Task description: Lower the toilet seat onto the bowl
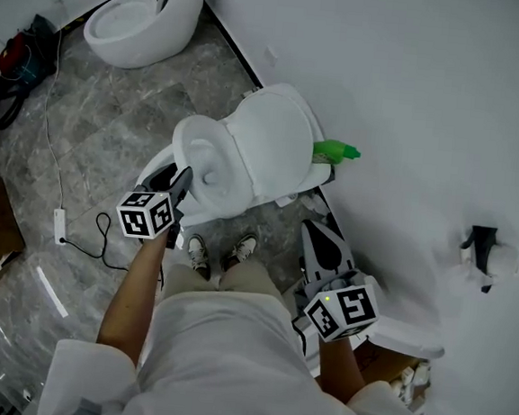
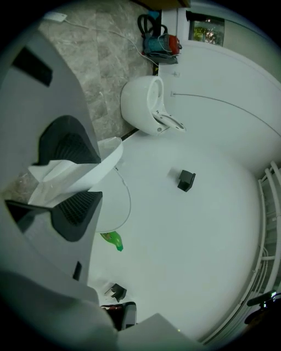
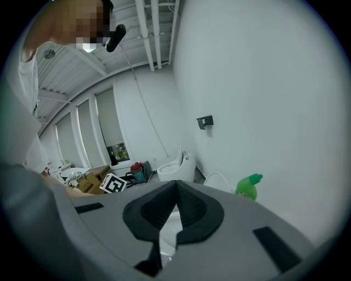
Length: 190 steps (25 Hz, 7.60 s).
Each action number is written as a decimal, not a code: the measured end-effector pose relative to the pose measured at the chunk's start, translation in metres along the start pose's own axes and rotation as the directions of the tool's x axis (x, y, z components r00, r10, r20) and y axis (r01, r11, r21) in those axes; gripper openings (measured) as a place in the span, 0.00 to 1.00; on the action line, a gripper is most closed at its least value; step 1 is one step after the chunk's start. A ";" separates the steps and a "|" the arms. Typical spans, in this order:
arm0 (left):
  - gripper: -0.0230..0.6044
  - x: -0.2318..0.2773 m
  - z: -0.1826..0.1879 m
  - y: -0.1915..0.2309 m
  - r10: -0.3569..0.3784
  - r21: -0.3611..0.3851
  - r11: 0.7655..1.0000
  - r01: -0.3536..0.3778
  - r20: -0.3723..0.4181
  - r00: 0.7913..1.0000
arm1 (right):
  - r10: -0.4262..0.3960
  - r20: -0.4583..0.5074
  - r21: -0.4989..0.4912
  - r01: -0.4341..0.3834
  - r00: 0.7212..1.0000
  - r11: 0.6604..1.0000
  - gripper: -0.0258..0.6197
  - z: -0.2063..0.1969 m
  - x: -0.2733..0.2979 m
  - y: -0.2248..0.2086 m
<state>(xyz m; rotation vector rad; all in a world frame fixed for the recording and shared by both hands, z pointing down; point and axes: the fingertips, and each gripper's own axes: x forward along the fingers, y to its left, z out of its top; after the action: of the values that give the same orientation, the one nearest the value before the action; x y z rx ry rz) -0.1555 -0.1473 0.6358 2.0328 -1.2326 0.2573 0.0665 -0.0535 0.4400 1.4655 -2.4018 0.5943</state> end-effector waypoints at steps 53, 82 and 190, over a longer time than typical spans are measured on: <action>0.31 -0.046 -0.162 0.216 0.338 0.044 0.939 -0.341 -0.292 0.895 | 0.058 -0.250 -0.006 -0.062 0.966 0.998 0.04 -0.098 0.045 0.074; 0.29 0.007 -0.290 0.321 0.451 0.229 0.892 -0.389 -0.497 0.741 | 0.175 -0.383 0.050 -0.169 0.907 0.984 0.04 -0.226 0.143 0.041; 0.05 -0.309 0.196 -0.168 0.057 0.361 0.855 -0.372 0.648 0.760 | -0.057 0.297 -0.074 0.083 0.953 0.994 0.04 0.118 -0.070 -0.080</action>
<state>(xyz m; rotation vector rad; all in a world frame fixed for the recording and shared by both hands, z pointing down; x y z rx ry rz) -0.2142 -0.0220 0.2571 2.4976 -1.9934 -0.0239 0.1679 -0.0871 0.3231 1.6978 -2.5420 0.2666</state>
